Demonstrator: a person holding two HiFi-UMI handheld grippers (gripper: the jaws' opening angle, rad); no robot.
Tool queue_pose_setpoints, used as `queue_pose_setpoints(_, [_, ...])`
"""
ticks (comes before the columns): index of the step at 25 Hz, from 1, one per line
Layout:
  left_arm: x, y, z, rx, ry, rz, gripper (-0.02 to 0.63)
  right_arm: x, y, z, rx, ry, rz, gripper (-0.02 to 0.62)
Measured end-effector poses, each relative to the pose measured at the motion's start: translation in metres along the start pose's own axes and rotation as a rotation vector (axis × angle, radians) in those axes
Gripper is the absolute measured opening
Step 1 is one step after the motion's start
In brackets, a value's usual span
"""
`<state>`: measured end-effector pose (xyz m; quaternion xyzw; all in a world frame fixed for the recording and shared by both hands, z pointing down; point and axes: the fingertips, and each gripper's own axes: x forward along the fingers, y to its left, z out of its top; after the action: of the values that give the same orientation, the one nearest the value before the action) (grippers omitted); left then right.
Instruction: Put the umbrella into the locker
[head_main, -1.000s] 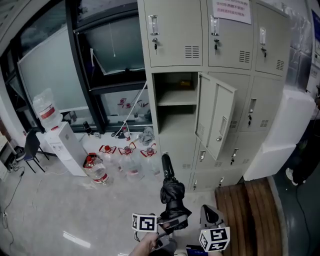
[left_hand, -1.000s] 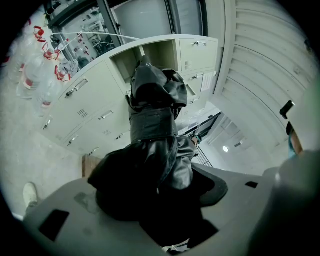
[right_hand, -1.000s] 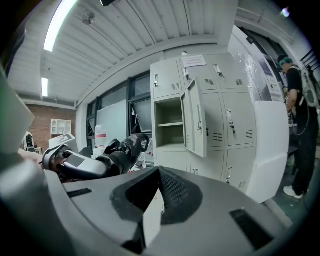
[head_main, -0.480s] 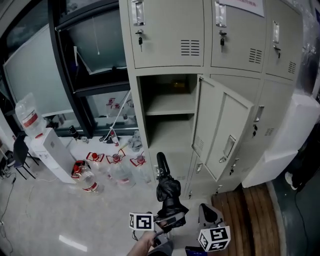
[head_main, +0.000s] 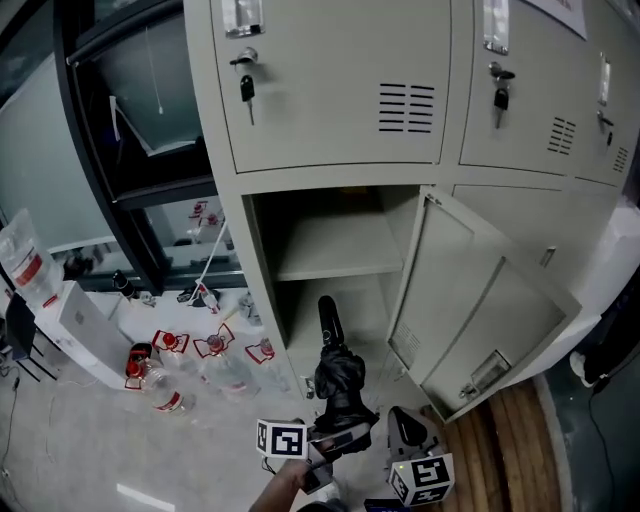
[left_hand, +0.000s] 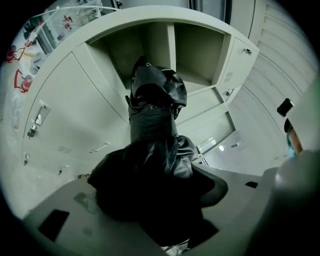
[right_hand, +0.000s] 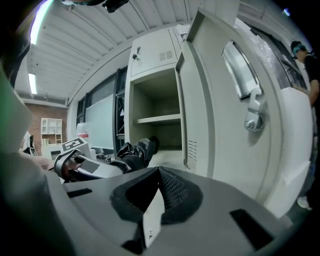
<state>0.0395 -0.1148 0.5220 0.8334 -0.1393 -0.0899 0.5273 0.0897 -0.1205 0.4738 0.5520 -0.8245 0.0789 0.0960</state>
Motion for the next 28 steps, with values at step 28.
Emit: queue_pose_setpoints(28, [0.016, 0.038, 0.053, -0.067, 0.047, -0.067, 0.275, 0.069, -0.015, -0.001, 0.019, 0.031, -0.054, 0.000])
